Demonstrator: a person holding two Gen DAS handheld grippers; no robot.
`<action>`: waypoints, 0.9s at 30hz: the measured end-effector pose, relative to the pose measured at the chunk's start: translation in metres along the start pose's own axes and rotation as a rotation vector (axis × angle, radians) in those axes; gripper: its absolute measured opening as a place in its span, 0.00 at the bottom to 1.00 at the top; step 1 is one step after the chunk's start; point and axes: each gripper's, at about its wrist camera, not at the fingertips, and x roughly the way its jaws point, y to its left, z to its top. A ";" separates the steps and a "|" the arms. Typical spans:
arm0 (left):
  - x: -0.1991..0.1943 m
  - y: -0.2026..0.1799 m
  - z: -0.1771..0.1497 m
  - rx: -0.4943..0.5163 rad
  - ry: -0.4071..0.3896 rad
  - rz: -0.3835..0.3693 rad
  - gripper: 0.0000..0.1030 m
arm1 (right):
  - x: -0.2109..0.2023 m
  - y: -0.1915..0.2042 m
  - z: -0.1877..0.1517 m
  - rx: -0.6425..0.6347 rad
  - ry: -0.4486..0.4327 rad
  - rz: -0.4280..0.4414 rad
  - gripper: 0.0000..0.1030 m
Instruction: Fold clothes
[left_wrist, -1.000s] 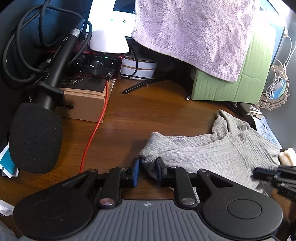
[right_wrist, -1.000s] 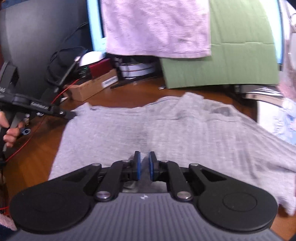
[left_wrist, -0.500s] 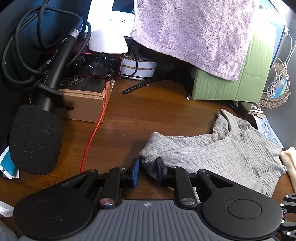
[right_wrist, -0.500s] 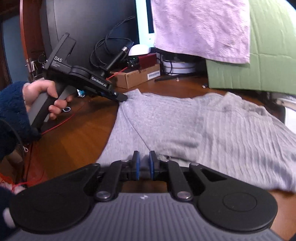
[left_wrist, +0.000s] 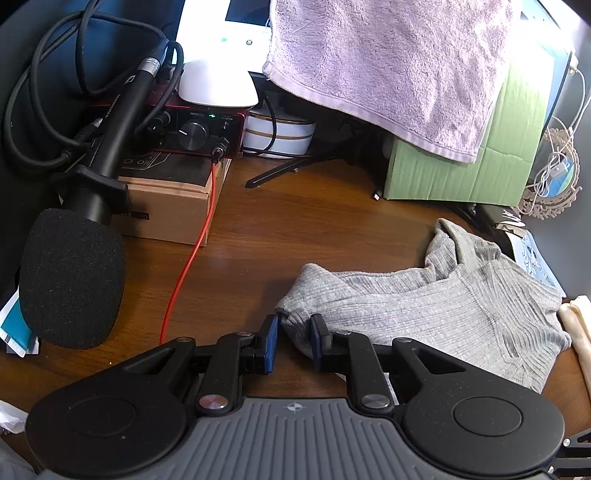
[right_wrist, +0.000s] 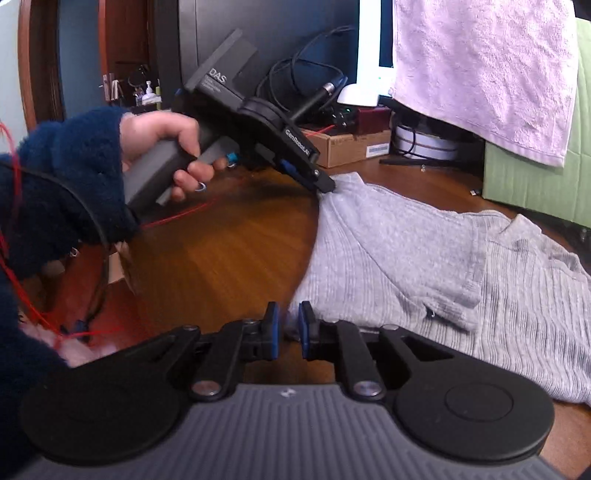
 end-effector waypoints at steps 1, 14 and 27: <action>0.000 0.000 0.000 0.000 0.002 -0.001 0.18 | 0.000 0.001 -0.001 0.000 -0.004 -0.003 0.12; -0.003 -0.003 0.002 0.011 0.003 0.002 0.13 | -0.006 -0.006 -0.013 0.113 -0.054 0.013 0.02; -0.005 0.000 0.003 0.011 -0.001 0.051 0.22 | 0.006 -0.008 -0.012 0.280 -0.059 0.135 0.11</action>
